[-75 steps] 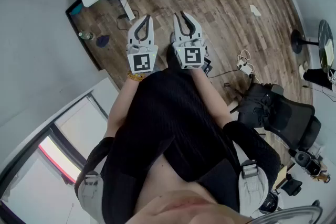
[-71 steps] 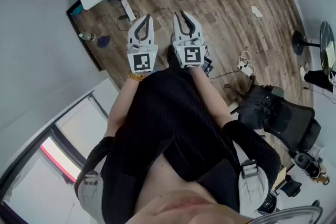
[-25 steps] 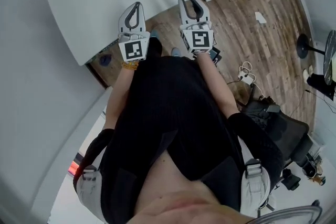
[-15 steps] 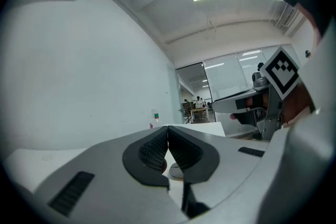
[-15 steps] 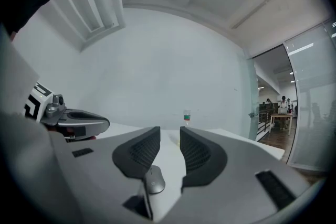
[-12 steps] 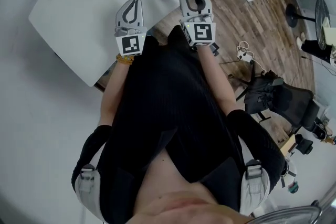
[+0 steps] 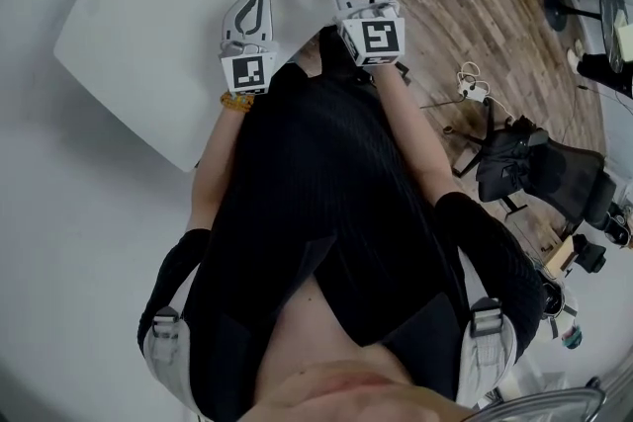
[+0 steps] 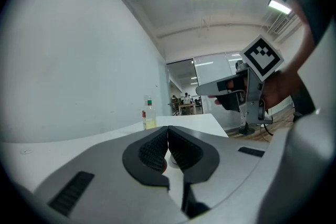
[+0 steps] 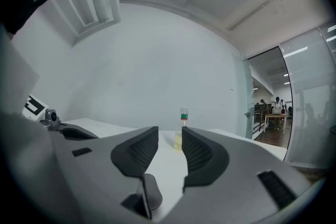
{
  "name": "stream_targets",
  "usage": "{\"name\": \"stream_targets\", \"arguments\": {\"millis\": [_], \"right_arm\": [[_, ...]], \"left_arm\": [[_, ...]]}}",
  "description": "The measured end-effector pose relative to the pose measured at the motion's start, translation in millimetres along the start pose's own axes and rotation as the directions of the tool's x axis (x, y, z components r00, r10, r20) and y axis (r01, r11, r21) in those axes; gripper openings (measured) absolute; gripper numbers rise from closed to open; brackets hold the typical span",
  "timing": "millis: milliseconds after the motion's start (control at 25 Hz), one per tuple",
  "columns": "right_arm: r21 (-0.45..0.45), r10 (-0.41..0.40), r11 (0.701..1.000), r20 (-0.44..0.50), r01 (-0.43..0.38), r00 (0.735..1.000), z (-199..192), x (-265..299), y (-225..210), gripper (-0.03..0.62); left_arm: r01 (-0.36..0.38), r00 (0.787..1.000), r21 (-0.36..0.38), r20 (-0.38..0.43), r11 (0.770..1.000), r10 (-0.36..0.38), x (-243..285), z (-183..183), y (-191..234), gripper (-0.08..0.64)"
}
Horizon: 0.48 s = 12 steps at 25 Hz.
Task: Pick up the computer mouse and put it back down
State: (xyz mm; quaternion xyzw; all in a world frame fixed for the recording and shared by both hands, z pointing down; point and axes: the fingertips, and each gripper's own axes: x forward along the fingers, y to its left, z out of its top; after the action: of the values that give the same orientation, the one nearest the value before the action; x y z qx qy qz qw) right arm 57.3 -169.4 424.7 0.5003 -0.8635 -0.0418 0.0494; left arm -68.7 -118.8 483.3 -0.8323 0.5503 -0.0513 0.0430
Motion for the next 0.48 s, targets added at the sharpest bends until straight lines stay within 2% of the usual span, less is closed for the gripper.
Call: {"name": "stream_targets", "arguments": {"millis": [200,480], "right_arm": [[0.010,0.041,0.999,-0.056,-0.040,0.998,-31,17,0,0.189],[0.004,0.125,0.992,-0.145,-0.125,0.982,-56,28,14,0.232]], "left_arm": [[0.018,1.000,-0.026,-0.013,0.999,-0.019,11,-16,3,0.012],[-0.005,1.000,-0.047,-0.027,0.999,0.004,11,-24,7,0.014]]}}
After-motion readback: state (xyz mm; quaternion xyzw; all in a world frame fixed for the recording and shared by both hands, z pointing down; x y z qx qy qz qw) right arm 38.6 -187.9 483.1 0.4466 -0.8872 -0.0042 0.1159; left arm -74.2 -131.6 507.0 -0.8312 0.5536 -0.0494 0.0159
